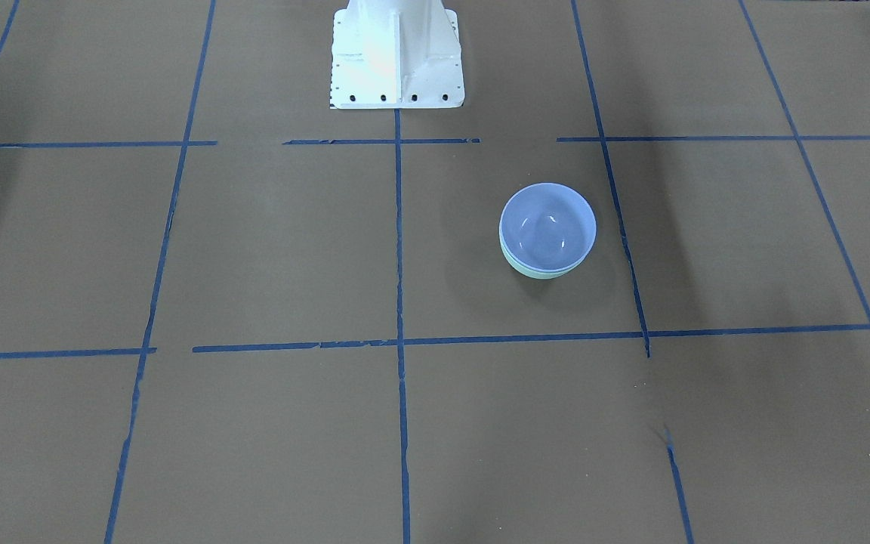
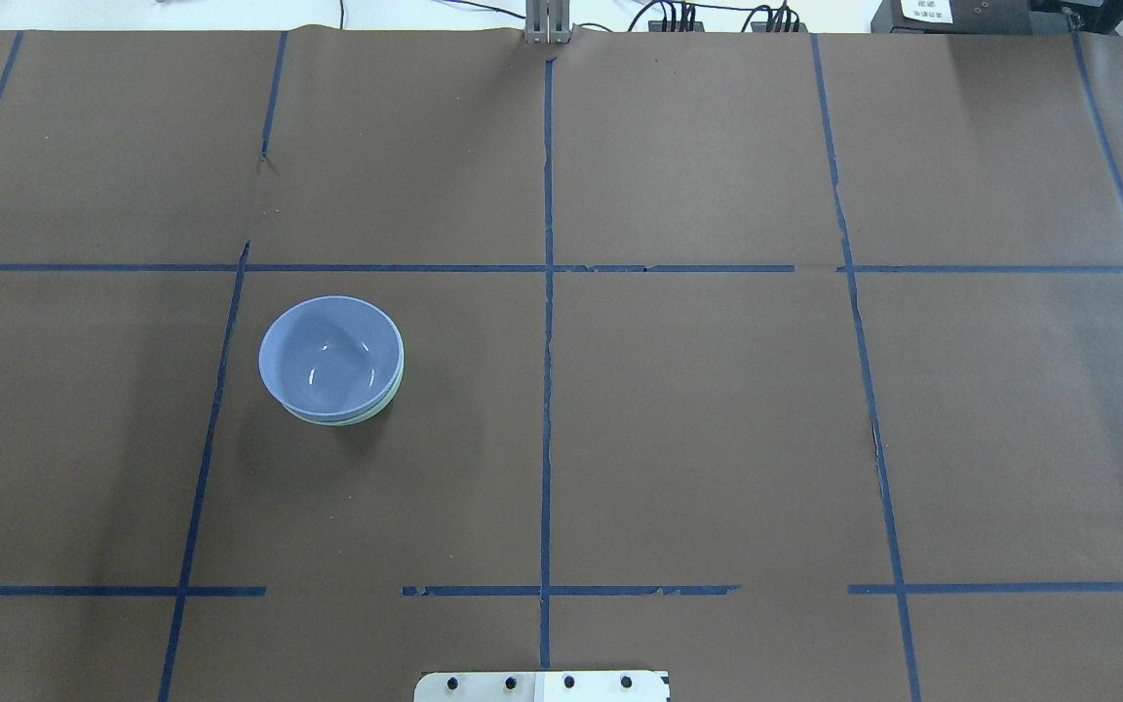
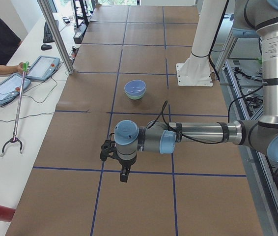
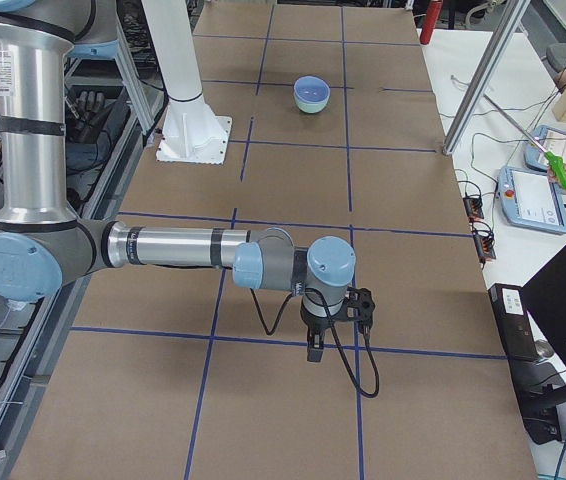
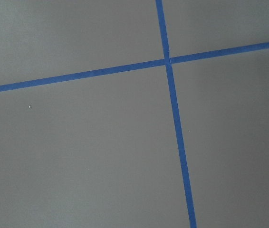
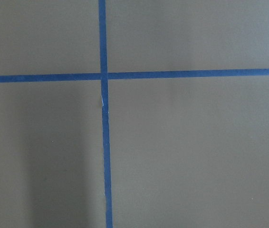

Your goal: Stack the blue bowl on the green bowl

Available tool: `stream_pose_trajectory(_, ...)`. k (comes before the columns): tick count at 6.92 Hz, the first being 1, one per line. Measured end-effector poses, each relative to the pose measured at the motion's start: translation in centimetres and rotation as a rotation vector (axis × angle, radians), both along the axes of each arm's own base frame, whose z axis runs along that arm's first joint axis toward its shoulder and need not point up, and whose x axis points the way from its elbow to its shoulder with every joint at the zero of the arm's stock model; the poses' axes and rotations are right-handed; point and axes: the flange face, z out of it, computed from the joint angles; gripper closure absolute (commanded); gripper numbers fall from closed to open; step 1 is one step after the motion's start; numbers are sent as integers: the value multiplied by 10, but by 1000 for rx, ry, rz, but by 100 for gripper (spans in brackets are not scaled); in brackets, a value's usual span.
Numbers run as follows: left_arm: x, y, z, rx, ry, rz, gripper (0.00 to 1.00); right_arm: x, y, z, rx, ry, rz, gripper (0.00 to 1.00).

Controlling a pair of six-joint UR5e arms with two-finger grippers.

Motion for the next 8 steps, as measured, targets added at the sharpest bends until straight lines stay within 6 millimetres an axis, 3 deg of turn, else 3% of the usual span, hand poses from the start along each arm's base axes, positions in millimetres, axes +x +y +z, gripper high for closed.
stream_pose_trajectory(8, 0, -6, -7, 12, 0, -1, 0, 0, 0, 0, 0, 0, 0, 0)
